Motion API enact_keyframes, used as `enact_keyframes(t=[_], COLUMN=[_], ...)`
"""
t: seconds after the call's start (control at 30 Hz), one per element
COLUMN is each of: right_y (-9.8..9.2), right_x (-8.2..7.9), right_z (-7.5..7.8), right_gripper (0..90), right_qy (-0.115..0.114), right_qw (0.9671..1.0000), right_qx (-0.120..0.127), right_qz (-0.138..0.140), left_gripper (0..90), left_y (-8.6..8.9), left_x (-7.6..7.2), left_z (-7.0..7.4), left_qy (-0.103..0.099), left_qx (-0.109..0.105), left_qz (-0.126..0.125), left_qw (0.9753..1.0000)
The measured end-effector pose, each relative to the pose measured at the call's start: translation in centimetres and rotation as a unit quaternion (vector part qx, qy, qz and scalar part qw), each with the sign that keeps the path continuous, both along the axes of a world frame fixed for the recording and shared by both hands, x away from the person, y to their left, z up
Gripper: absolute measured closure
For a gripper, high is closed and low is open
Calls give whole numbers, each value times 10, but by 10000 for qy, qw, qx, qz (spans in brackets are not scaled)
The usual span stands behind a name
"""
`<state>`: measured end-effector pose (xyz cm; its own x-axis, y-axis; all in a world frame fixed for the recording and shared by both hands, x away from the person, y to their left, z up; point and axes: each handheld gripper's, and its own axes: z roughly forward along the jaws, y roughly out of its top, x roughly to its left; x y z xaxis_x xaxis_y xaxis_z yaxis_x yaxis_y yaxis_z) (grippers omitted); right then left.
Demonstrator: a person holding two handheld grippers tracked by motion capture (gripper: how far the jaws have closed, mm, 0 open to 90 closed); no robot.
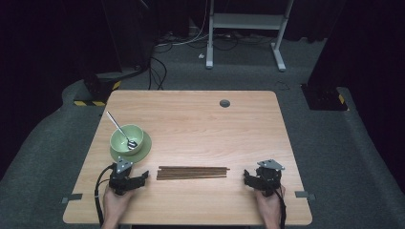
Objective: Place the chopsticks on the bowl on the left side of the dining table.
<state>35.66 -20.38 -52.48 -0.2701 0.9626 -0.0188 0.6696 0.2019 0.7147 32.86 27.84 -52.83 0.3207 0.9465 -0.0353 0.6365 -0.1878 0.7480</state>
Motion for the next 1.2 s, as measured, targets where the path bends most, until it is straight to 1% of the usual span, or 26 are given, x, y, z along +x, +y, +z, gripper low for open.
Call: enact_keyframes(t=[0.03, 0.07, 0.1, 0.13, 0.17, 0.23, 0.3, 0.33, 0.37, 0.47, 0.7, 0.93, 1.17, 1.2], right_y=[0, 0, 0, 0, 0, 0, 0, 0, 0, 0, 0, 0, 0, 0], right_x=[0, 0, 0, 0, 0, 0, 0, 0, 0, 0, 0, 0, 0, 0], right_z=[0, 0, 0, 0, 0, 0, 0, 0, 0, 0, 0, 0, 0, 0], right_gripper=[163, 163, 163, 163, 163, 164, 163, 163, 163, 164, 164, 165, 165, 165], right_qy=[2, 2, 3, -1, -3, -3, -3, -4, -4, -6, -6, -6, -6, -5], right_qw=[10000, 10000, 10000, 10000, 10000, 10000, 10000, 10000, 10000, 10000, 10000, 10000, 10000, 10000], right_qx=[4, 4, 4, 3, 3, 4, 0, -1, -1, -2, -2, -2, -2, 0], right_qz=[-3, -3, -3, 0, -1, -3, -5, -2, -2, 0, -3, -3, -3, -4], left_gripper=[226, 226, 226, 221, 219, 219, 219, 219, 220, 228, 229, 229, 229, 229], left_y=[1, 1, 3, 6, 7, 7, 5, 3, 3, 1, 4, 5, 5, 5], left_x=[0, 0, 0, 0, 0, 0, 0, 0, 0, 1, 1, -1, -2, -3], left_z=[0, 0, 0, 0, 0, 0, 0, 0, 0, 0, 1, 1, 2, 2], left_qy=[5, 5, 15, 34, 35, 34, 23, 22, 22, 6, 32, 18, 24, -16], left_qx=[-73, -73, -150, -320, -366, -365, -252, -139, -139, -33, -186, -224, -185, -225], left_qz=[10, 10, 17, 6, 6, -3, -21, -20, -20, -5, -43, -51, -65, -47], left_qw=[10000, 10000, 9999, 9995, 9993, 9993, 9997, 9999, 9999, 10000, 9998, 9997, 9998, 9997])
